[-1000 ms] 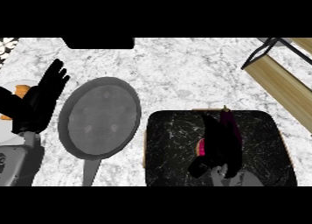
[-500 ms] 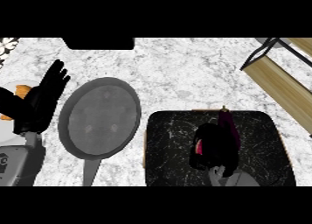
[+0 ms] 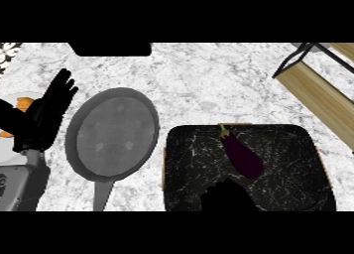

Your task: Pick the cupcake from the tray and place it in the tiered shelf

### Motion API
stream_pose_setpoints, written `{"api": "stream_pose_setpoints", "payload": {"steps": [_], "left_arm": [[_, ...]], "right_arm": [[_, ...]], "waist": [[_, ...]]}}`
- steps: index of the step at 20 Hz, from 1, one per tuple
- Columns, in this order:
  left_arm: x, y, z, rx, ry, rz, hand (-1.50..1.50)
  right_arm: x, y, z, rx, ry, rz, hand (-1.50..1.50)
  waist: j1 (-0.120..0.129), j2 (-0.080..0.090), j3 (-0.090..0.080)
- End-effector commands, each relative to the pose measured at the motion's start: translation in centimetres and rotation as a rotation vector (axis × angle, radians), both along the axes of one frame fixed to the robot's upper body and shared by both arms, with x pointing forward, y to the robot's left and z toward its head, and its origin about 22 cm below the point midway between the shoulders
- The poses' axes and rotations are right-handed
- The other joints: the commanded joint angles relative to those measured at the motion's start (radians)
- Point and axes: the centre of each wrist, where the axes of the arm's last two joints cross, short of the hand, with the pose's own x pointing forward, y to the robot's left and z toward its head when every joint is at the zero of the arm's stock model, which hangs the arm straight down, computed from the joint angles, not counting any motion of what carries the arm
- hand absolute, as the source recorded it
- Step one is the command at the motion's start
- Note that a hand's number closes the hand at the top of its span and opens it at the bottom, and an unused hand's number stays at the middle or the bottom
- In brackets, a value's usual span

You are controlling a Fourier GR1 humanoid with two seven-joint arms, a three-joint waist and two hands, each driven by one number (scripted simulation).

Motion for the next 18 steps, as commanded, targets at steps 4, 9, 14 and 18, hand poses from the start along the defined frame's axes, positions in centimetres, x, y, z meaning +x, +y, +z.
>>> {"api": "stream_pose_setpoints", "payload": {"steps": [4,9,14,18], "left_arm": [[-0.6,0.1,-0.8,0.012,0.007,0.022,0.00],[0.2,1.7,-0.2,0.013,-0.010,0.024,0.00],[0.1,0.1,0.3,-0.007,0.020,0.016,0.00],[-0.4,0.6,0.4,-0.006,-0.005,0.011,0.00]], "right_arm": [[-3.5,-2.4,3.9,0.279,-0.114,0.043,1.50],[-4.9,-3.3,9.0,0.549,-0.292,-0.039,1.50],[-6.1,-5.9,13.8,0.682,-0.441,-0.125,1.50],[-5.8,-7.2,15.4,0.663,-0.498,-0.188,1.50]], "waist": [[-0.010,0.003,0.002],[-0.018,0.004,0.001],[-0.011,0.003,0.001],[-0.006,0.001,0.000]]}}
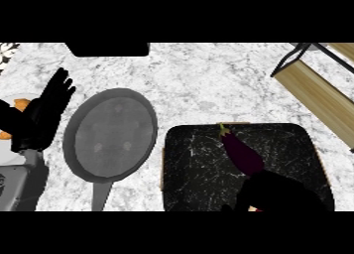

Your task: Pick the cupcake from the tray and place it in the tiered shelf

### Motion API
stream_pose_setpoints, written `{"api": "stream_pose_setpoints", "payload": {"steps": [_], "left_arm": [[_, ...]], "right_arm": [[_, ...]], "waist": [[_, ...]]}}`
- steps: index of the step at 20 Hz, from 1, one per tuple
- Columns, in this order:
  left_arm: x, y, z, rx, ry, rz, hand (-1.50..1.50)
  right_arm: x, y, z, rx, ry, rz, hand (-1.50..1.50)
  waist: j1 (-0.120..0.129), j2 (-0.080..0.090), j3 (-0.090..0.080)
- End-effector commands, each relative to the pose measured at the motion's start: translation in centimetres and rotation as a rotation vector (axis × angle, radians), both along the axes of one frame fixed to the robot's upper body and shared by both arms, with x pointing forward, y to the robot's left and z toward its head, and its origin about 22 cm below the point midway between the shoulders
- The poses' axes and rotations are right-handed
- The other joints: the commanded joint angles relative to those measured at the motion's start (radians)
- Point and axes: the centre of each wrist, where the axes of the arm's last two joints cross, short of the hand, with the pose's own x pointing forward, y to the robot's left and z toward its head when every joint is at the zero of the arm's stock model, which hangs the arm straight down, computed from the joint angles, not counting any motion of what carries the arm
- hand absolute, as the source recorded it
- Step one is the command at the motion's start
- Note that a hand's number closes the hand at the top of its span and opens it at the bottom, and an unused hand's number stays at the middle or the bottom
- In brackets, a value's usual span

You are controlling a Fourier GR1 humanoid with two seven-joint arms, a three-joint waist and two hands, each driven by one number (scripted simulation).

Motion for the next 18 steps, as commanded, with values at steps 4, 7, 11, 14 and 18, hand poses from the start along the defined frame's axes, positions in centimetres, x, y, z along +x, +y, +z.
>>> {"api": "stream_pose_setpoints", "payload": {"steps": [4,7,11,14,18], "left_arm": [[-0.2,-1.4,0.3,0.004,0.003,-0.006,0.00],[-0.4,-0.4,0.1,0.011,-0.005,0.002,0.00],[-0.3,0.5,-0.7,0.030,-0.002,0.012,0.00],[-0.8,-0.5,0.0,0.008,0.003,0.003,0.00],[-1.2,0.9,0.4,-0.007,0.002,0.020,0.00]], "right_arm": [[-1.9,-3.8,6.5,0.086,-0.151,-0.115,1.50],[0.4,-5.1,8.2,0.030,-0.187,-0.182,1.50],[2.1,-7.0,9.1,0.058,-0.167,-0.238,1.50],[3.8,-9.2,11.3,0.024,-0.179,-0.309,1.50],[5.8,-15.0,12.0,0.092,-0.128,-0.348,1.50]], "waist": [[0.007,-0.001,0.000],[0.010,0.002,0.000],[-0.003,0.001,0.001],[0.002,-0.004,0.001],[0.000,-0.004,0.003]]}}
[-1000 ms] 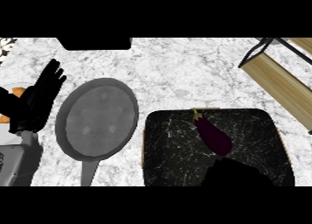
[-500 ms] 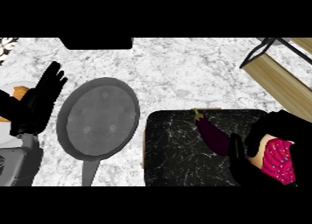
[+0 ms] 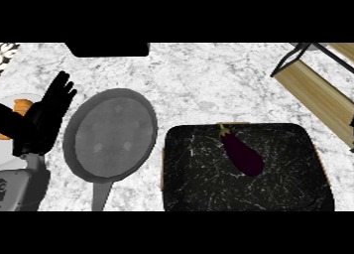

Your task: Pick the cupcake from the tray and place it in the tiered shelf

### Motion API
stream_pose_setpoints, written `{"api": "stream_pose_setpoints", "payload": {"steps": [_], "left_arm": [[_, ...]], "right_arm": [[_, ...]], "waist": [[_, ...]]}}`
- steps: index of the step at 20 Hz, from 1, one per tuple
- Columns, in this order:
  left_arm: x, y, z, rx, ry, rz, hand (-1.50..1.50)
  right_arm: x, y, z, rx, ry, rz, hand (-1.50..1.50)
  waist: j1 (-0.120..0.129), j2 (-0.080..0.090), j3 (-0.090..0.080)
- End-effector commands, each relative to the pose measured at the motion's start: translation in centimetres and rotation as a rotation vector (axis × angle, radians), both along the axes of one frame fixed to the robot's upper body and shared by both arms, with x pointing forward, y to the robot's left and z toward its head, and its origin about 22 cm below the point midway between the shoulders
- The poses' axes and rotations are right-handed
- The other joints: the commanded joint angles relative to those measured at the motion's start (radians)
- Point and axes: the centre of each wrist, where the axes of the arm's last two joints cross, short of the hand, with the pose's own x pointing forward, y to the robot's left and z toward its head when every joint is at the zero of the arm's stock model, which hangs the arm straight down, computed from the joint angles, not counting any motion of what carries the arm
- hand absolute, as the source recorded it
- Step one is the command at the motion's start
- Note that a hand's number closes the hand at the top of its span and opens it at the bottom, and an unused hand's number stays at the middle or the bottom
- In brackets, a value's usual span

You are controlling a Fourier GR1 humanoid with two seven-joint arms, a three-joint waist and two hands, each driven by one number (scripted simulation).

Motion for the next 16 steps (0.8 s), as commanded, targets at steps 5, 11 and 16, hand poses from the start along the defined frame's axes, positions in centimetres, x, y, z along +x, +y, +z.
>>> {"api": "stream_pose_setpoints", "payload": {"steps": [5,11,16], "left_arm": [[0.6,-1.2,1.0,0.003,-0.004,-0.012,0.00],[-0.6,0.2,0.1,0.007,-0.004,-0.012,0.00],[-0.7,0.5,0.6,0.008,-0.015,-0.025,0.00]], "right_arm": [[0.7,-10.8,3.1,0.183,-0.041,-0.022,1.50],[1.0,-17.5,1.3,0.186,-0.037,-0.068,1.50],[3.0,-21.4,2.1,0.184,-0.021,-0.061,1.50]], "waist": [[0.007,0.002,0.000],[0.016,0.005,0.000],[0.023,0.006,0.000]]}}
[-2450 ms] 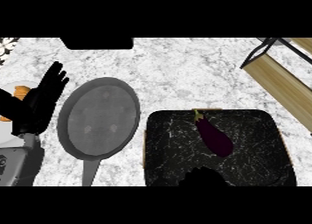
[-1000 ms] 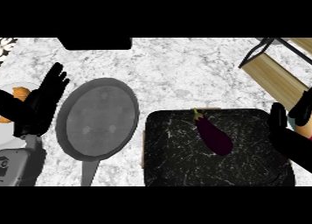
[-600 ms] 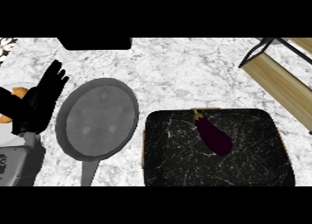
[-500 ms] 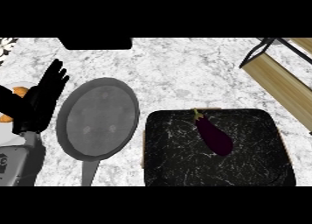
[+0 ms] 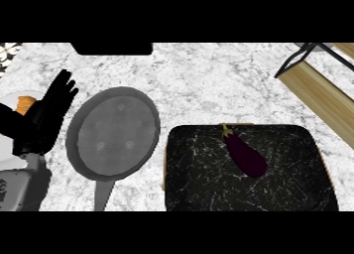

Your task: Pick the cupcake from the tray and place it in the tiered shelf

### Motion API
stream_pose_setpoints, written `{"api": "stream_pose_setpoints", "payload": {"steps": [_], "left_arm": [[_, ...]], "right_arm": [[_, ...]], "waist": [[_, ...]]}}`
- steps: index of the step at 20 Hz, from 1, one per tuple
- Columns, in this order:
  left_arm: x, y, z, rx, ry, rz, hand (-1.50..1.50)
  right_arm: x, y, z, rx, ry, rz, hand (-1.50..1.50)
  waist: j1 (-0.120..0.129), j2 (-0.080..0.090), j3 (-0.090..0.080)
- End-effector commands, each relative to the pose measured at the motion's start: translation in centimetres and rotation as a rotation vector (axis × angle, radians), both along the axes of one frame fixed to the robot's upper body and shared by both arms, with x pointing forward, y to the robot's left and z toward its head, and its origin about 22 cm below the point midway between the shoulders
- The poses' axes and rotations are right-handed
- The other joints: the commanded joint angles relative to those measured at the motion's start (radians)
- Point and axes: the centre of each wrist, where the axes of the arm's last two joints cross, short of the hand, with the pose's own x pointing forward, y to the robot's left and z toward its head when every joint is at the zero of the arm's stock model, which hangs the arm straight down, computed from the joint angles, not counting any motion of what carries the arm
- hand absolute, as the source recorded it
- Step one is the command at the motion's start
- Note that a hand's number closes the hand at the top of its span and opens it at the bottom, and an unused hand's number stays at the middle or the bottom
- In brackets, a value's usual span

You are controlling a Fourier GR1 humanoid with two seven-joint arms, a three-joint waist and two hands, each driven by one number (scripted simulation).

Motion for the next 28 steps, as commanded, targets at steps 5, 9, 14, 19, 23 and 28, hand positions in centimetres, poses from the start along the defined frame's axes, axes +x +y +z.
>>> {"api": "stream_pose_setpoints", "payload": {"steps": [5,9,14,19,23,28], "left_arm": [[-0.5,1.3,-1.4,0.001,-0.003,0.006,0.00],[0.7,-0.6,-0.7,0.000,0.003,-0.009,0.00],[-0.3,1.2,0.1,-0.004,0.011,-0.010,0.00],[0.5,-1.2,-0.3,0.001,-0.010,-0.017,0.00],[0.9,1.0,-1.4,-0.003,0.000,-0.013,0.00],[0.8,0.2,0.8,-0.009,-0.011,-0.030,0.00]], "right_arm": [[1.4,-5.5,-3.7,0.011,-0.002,-0.008,1.50],[1.0,-6.7,-2.0,0.014,-0.003,-0.004,1.50],[2.8,-7.4,-2.5,0.080,0.049,-0.175,1.50],[4.5,-9.8,-4.4,0.068,-0.087,-0.193,-1.50],[5.4,-10.5,-7.5,0.093,-0.183,-0.204,-1.50],[4.7,-13.4,-3.7,0.144,-0.269,-0.211,-1.50]], "waist": [[0.003,0.001,0.000],[-0.003,-0.001,-0.001],[0.006,0.000,-0.001],[0.011,0.003,0.000],[0.014,0.006,0.000],[0.029,0.007,0.002]]}}
